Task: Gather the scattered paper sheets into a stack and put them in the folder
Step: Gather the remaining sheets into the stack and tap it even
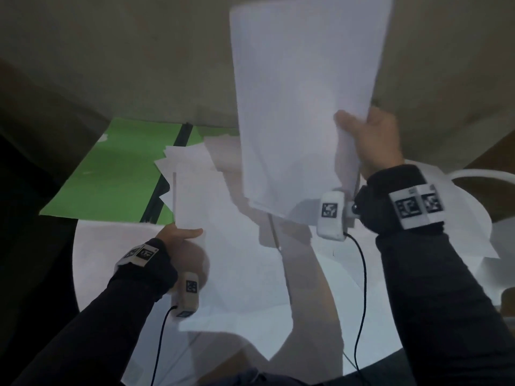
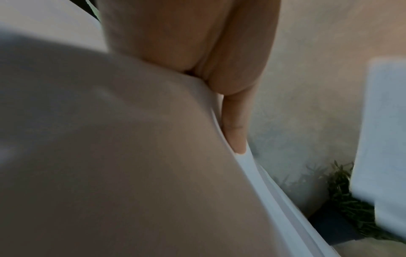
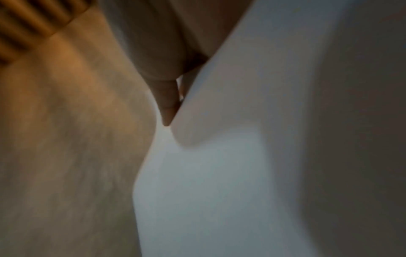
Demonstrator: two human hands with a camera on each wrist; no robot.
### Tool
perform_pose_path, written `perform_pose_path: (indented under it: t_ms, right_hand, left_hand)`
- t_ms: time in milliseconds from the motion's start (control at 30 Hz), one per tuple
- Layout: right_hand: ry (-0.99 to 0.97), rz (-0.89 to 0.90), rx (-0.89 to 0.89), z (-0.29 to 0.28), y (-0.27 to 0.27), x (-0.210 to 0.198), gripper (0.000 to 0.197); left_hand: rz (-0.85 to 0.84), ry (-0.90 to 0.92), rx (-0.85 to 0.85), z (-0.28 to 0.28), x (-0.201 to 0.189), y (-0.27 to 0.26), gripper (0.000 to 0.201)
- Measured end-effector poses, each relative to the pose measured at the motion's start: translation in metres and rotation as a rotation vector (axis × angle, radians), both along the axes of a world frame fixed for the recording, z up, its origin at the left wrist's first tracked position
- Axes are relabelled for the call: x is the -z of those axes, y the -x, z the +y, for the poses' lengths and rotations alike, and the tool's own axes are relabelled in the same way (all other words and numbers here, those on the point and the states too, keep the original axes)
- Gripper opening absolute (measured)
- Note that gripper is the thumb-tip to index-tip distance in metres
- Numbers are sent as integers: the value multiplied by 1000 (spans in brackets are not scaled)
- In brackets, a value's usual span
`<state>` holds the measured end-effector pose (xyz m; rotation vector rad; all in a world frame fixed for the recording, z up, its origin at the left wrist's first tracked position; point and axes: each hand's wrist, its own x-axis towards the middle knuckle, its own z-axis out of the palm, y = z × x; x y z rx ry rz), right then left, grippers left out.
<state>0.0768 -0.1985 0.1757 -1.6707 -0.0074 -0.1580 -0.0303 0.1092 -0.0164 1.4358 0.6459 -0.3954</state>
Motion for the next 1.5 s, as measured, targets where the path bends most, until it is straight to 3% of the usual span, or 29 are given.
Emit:
perform_pose_path:
  t_ms: [100, 200, 267, 333, 400, 433, 533, 567, 667, 767, 833, 933, 1067, 1200, 1367, 1500]
  right_hand:
    - [-327, 76, -106, -1, -5, 5, 20]
    - [-343, 238, -166, 4, -5, 44, 30]
    - [-151, 385, -145, 9, 0, 77, 25]
    - [241, 483, -129, 9, 2, 117, 19]
    - [553, 518, -181, 14, 5, 149, 25]
    - [627, 522, -211, 19, 10, 161, 29]
    - [606, 564, -274, 40, 26, 186, 36]
    - [615, 570, -285, 46, 31, 192, 36]
    - [616, 553, -329, 56, 35, 196, 37]
    - [558, 554, -331, 40, 30, 191, 36]
    - [451, 559, -161, 9, 23, 191, 31]
    - [355, 583, 233, -52, 17, 192, 27]
    - [597, 777, 469, -132, 25, 190, 45]
    - [1000, 891, 341, -158, 20, 189, 59]
    - [923, 930, 229, -147, 21, 183, 111]
    - [1070, 888, 34, -148, 23, 199, 110]
  left_hand:
    - [46, 49, -47, -2, 1, 1, 19]
    - [151, -29, -111, -2, 5, -2, 55]
    - [147, 59, -164, 0, 12, -5, 75]
    - [131, 144, -168, -1, 13, -5, 89]
    - [117, 170, -113, -1, 11, -4, 93]
    - [109, 179, -67, -2, 9, -4, 90]
    - [27, 127, 33, -6, 4, -2, 98]
    - [-32, 96, 41, -6, 4, -2, 94]
    - [-127, 54, 12, -12, 0, -2, 55]
    - [-191, 72, 1, -15, -7, -3, 48]
    - [-201, 84, 5, -21, -15, -6, 36]
    - [-212, 105, -11, -36, -26, -14, 26]
    - [-190, 137, 13, -61, -33, -26, 28]
    - [-120, 55, 41, -88, -28, -38, 39]
    - [-37, -83, 29, -111, -13, -51, 43]
    - [-10, -139, -20, -114, -1, -56, 40]
